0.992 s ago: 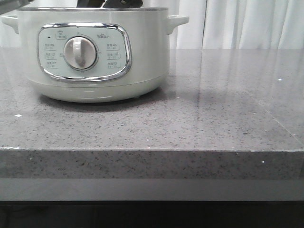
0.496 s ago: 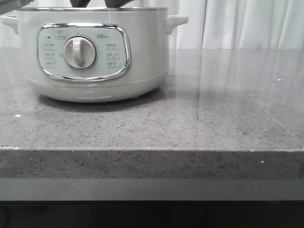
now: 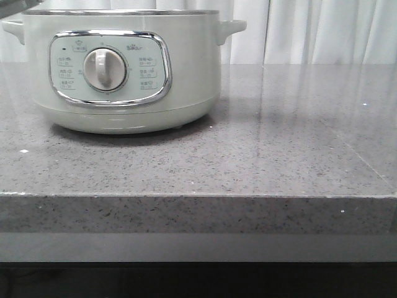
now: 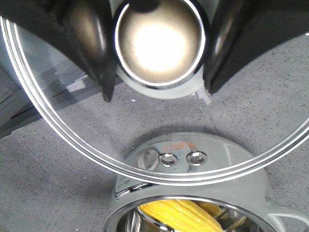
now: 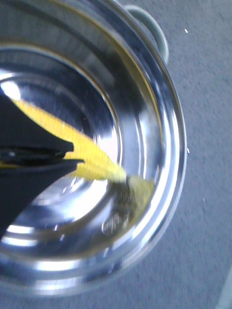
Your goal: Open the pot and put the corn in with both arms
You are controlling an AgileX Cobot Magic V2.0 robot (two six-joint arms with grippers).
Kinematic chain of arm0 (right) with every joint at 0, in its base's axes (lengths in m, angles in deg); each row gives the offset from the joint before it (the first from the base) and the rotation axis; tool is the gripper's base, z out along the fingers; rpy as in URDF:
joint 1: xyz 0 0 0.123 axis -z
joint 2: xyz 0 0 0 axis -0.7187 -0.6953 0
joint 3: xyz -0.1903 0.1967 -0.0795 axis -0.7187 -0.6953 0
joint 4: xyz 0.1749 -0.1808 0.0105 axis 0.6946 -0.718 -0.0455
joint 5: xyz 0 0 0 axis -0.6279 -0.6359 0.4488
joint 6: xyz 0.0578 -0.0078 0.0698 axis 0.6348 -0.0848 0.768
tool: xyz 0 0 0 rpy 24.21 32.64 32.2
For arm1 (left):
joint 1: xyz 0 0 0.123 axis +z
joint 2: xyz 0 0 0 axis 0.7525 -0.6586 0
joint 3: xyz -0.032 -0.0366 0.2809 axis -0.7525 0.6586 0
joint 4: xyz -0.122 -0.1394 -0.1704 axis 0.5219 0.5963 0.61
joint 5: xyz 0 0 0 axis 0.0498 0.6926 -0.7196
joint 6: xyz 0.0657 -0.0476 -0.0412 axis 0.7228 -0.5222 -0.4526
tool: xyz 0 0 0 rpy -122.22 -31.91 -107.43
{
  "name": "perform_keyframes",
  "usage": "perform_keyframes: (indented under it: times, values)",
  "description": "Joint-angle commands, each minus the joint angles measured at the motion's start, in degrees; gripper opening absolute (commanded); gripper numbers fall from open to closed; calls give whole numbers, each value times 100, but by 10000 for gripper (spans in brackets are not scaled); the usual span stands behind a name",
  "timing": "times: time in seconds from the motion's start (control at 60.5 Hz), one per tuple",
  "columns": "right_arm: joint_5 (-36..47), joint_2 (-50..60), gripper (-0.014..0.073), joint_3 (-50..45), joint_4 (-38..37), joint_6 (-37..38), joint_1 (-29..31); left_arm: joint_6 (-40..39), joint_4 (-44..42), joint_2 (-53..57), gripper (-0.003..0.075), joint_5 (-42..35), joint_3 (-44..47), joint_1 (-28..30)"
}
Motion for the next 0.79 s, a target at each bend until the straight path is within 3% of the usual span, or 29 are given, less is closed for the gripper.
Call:
perform_keyframes:
  times: [0.0, 0.314, 0.777]
  values:
    - [234, 689, -62, -60, -25, -18, 492, -15, 161, 5, 124, -751, -205, -47]
    - [785, 2393, -64, -2165, -270, -124, 2182, -15, 161, 5, 124, -751, -205, -47]
    - [2330, 6336, -64, -6320, -337, -389, 2242, -15, 161, 5, 124, -762, -205, -47]
